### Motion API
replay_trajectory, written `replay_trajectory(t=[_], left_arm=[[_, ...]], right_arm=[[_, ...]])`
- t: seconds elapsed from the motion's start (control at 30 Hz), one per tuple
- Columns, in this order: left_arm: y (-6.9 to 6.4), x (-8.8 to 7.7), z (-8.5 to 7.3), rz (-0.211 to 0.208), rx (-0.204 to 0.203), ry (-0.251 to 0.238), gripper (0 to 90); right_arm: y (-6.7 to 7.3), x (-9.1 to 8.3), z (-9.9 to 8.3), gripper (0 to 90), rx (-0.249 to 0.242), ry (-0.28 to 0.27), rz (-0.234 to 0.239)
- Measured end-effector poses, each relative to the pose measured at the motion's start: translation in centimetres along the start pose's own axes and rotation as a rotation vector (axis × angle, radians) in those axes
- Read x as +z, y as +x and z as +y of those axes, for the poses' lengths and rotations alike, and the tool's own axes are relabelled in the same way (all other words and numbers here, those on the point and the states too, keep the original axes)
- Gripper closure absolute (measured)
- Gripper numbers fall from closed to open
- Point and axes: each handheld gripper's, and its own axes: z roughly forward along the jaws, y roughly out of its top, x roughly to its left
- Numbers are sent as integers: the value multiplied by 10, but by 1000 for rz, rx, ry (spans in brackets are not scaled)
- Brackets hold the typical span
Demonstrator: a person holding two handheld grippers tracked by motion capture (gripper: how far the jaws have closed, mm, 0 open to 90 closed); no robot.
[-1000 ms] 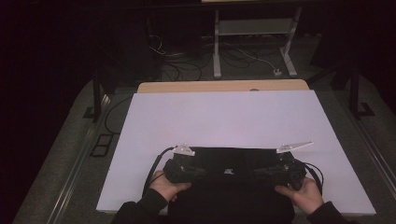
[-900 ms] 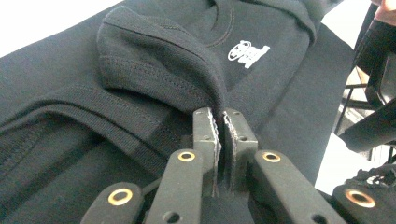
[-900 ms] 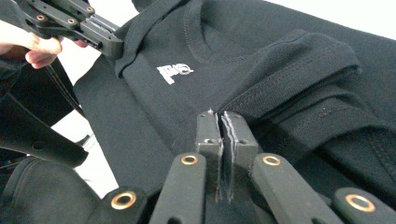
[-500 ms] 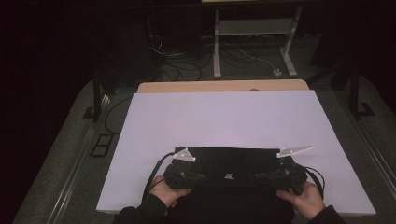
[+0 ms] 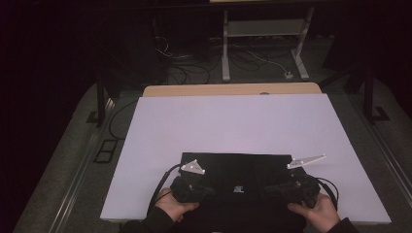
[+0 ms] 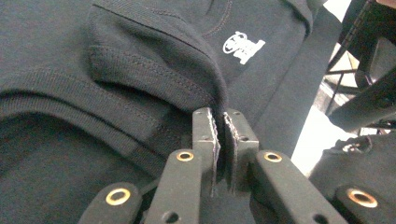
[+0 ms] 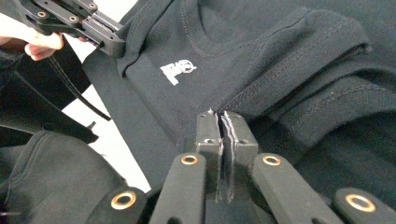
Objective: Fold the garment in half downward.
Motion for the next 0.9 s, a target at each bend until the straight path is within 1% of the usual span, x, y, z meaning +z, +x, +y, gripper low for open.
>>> replay_trajectory(t=[0.07,0.23,0.27,0.3,0.37,0.43,0.5,0.6,0.67,0.77,0.8,0.83,0.9], left_arm=[[0,0,0,0,4,7,820],[-2,-3,-2,10,15,8,756],[-2,-4,-2,14,16,0,726],[-2,-6,-2,12,23,3,686],[-2,-7,-2,12,17,-12,630],[-1,-8,-2,6,22,-7,576],[-1,-9,-2,1,25,-5,538],[0,-9,-1,-5,40,-8,486],[1,-11,0,-3,34,-12,463],[4,-15,2,-12,33,-18,424],[5,-18,4,-25,38,-11,416],[5,-20,5,-37,35,-19,385],[5,-24,7,-35,35,-22,369]], right_arm=[[1,0,-1,848,0,5,3],[4,0,-2,845,-9,18,6],[5,-1,-2,840,-6,18,6],[5,-1,-2,832,-9,14,2],[6,-3,-2,819,-13,8,-1],[7,-4,-3,789,-15,1,-9],[7,-5,-2,737,-16,5,-14],[9,-6,-2,674,-29,2,-13],[10,-8,-1,622,-41,-4,-5],[12,-8,1,533,-57,-1,-9],[12,-8,2,498,-66,0,-4],[13,-8,2,460,-72,3,-6],[14,-8,4,388,-83,4,-13]])
